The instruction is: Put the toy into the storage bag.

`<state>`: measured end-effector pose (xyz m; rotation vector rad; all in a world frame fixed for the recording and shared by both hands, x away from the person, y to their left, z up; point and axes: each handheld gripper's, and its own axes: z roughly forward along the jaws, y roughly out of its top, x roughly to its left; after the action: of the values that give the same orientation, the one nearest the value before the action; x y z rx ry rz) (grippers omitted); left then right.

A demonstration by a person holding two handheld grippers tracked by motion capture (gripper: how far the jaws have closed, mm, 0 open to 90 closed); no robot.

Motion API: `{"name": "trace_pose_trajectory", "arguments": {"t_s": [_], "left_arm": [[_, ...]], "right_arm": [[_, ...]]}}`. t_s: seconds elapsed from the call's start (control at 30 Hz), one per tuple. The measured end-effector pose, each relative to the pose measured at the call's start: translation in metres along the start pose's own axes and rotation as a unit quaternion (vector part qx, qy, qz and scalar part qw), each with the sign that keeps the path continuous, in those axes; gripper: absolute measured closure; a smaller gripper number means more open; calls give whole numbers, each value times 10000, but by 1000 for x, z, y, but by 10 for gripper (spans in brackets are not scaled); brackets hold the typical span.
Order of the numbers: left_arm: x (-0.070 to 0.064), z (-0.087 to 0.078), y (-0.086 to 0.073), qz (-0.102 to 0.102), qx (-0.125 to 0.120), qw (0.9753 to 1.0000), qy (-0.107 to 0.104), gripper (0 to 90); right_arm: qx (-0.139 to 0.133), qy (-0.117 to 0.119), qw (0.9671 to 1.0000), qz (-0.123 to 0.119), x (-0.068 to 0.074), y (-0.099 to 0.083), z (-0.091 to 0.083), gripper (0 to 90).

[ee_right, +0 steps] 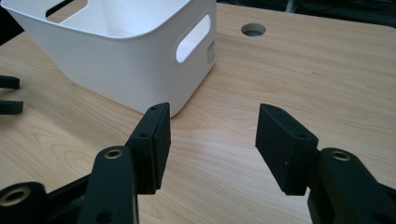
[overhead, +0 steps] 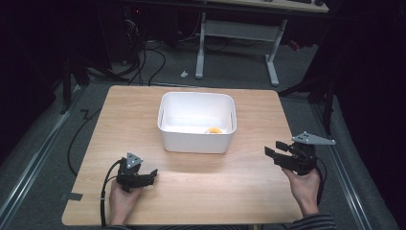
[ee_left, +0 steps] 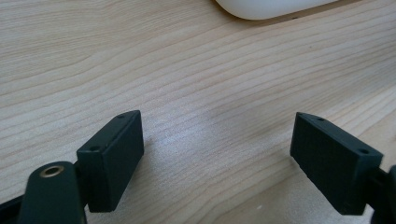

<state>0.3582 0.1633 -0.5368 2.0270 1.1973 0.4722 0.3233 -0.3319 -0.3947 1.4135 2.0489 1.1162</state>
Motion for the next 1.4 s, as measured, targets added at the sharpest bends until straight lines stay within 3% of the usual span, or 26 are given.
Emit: {"name": "trace_pose_trajectory", "arguments": {"t_s": [0.3,0.6,1.07,1.4], "left_arm": [[-1,0,0,21,11,10000,24,182],[-1,0,0,29,10,10000,33,183],[-1,0,0,35,16,10000,43,186],[-2,0,0,40,18,10000,54,186]], "right_arm": [[84,150,9998,122,-3,-15,22,418],[190,127,9996,189,-3,-30,41,414],[381,-9,9993,46,0,-38,70,397],[520,-247,9983,-98,6,-43,87,392]]}}
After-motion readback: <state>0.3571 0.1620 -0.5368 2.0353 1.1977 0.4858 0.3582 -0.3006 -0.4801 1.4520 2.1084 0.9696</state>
